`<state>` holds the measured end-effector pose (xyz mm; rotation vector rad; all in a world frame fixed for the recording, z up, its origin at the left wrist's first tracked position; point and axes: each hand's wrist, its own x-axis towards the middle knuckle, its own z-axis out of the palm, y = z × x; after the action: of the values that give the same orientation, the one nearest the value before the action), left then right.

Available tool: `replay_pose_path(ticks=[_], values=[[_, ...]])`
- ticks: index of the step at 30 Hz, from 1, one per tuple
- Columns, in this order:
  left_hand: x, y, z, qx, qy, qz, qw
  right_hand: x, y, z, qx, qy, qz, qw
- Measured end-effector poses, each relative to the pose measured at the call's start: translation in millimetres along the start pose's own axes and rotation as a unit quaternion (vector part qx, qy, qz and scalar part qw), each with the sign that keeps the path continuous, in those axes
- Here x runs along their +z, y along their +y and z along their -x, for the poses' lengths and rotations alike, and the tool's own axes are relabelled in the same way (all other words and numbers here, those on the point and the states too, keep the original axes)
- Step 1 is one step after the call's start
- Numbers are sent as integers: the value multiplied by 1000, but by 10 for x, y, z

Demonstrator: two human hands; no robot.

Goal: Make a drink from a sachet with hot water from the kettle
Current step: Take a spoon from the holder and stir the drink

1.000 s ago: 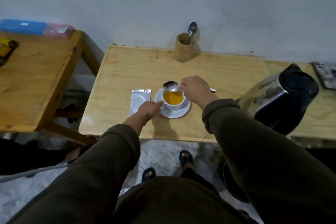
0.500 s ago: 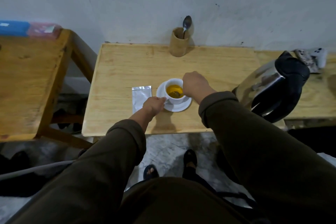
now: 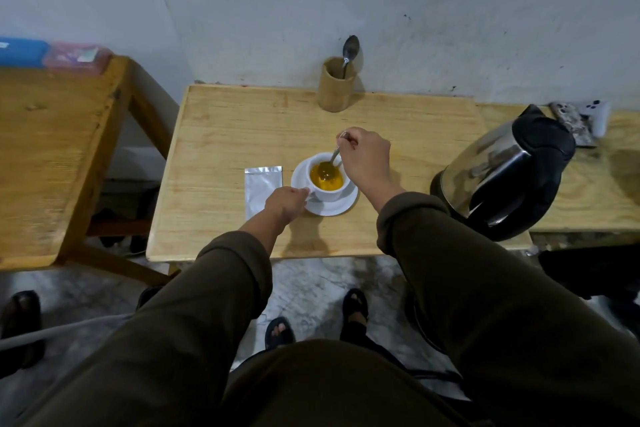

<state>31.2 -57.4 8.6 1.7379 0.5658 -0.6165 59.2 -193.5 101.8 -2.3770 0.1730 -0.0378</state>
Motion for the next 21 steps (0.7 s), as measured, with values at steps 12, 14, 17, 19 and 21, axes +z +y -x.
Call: replay_pose_path(ticks=[12,14,17,19,21], values=[[24,-4,24,4,12,-10,1000,-13,133,13,5,-39,-34,999],[28,6,37,6,13,-11,1000,-28,147,5,-6,-35,-18,999],[43,20,47,12,14,-19,1000,-28,155,26,-29,-23,-5,999],[49,19,42,15,17,-25,999,-11,162,48,-30,-20,-11,999],[53,18,33,15,16,-28,999,2,161,64,-18,-21,-29,999]])
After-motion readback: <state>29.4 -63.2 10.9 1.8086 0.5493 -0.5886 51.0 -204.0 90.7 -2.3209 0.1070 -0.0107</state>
